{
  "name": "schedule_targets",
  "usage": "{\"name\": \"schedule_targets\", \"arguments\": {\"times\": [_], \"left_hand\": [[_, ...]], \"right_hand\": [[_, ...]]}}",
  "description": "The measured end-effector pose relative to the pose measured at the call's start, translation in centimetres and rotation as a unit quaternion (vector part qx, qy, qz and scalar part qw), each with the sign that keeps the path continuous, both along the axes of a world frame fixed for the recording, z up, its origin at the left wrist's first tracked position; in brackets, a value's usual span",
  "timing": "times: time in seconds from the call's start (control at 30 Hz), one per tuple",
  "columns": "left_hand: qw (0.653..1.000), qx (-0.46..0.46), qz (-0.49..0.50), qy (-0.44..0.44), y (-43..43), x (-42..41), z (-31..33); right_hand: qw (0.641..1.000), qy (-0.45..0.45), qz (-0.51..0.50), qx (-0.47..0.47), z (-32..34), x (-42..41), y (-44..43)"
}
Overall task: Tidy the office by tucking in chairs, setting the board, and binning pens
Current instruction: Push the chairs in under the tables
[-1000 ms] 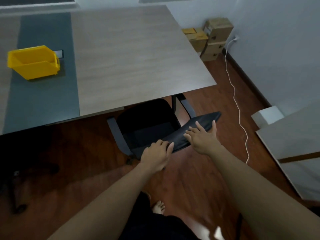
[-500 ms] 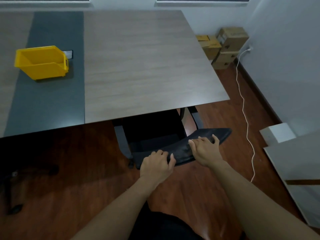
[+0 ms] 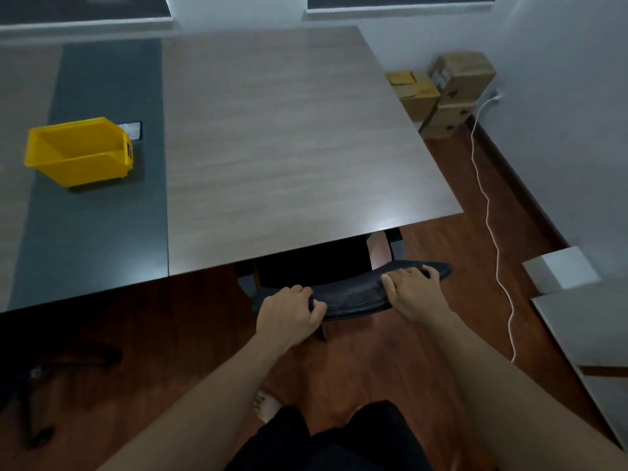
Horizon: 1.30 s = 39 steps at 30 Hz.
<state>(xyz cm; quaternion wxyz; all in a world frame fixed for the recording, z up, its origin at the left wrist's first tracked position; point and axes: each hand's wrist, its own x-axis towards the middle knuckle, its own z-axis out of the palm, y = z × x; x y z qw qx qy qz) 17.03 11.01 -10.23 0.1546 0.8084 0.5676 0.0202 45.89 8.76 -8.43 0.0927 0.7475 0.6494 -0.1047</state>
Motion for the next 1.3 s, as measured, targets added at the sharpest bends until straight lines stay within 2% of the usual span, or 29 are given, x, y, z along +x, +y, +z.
{"name": "schedule_targets", "arguments": {"times": [0.13,0.4,0.53,0.9,1.3], "left_hand": [[1.000,0.004,0.015,-0.003,2.2,0.3,0.3],[0.998,-0.014,0.065,0.005,5.5,0.2,1.7],[0.995,-0.034,0.088,0.029,5.4,0.5,1.9],[0.989,-0.009,0.142,0.042,2.8,1.5,1.4],[0.989,0.014,0.141,0.044,2.4,0.9,0.7]], "right_hand": [[1.000,-0.003,0.021,-0.018,-0.1,0.6,2.2],[0.986,0.097,0.094,-0.092,1.0,2.0,5.9],[0.984,0.122,0.110,-0.068,1.3,2.3,6.2],[0.978,0.128,0.153,-0.066,0.4,3.2,5.6],[0.972,0.132,0.169,-0.100,0.2,2.6,6.1]]}}
